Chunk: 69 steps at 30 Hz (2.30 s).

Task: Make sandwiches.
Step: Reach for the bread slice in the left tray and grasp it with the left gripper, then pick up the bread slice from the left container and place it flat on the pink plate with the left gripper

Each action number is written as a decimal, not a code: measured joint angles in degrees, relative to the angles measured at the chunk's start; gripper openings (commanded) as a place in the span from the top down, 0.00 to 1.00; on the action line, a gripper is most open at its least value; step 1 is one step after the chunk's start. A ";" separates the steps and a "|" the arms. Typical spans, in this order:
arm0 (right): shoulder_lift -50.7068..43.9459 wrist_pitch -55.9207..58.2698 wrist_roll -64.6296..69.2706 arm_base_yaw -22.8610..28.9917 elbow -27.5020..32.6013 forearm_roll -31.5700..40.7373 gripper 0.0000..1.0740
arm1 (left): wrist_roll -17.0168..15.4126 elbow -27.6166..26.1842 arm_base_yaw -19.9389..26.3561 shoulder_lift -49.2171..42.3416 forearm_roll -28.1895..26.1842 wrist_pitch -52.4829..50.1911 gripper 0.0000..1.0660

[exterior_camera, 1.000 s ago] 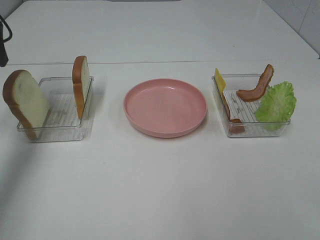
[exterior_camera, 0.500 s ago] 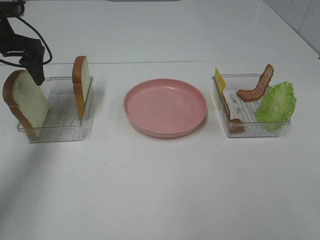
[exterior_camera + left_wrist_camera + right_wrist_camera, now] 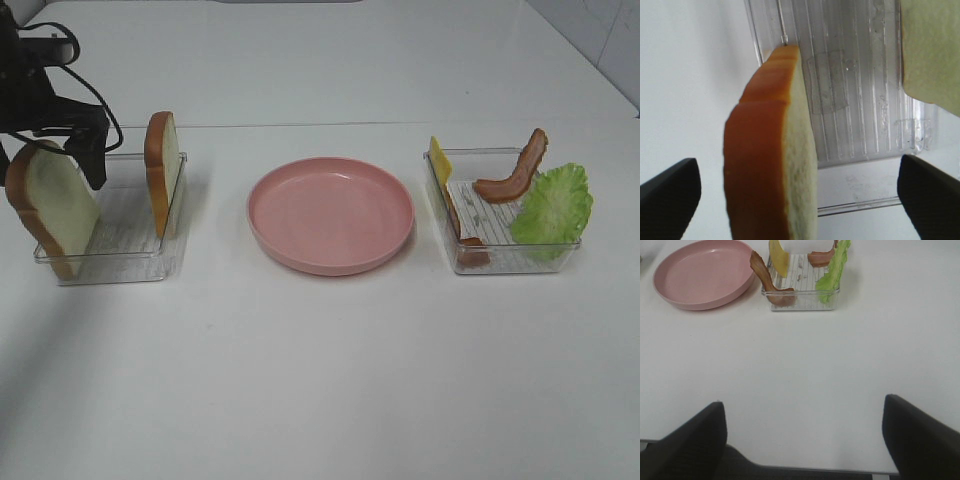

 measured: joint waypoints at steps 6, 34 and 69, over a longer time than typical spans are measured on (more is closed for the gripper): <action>0.00 0.00 0.00 0.00 0.00 0.00 0.23 | 0.00 0.00 0.00 2.01 -0.11 0.00 0.06; 0.00 0.00 0.00 0.00 0.00 0.00 0.23 | -3.50 -0.06 0.00 2.01 -0.11 0.00 1.00; 0.00 0.00 0.00 0.00 0.00 0.00 0.23 | 0.11 -5.50 -1.55 -29.68 -23.26 0.17 1.00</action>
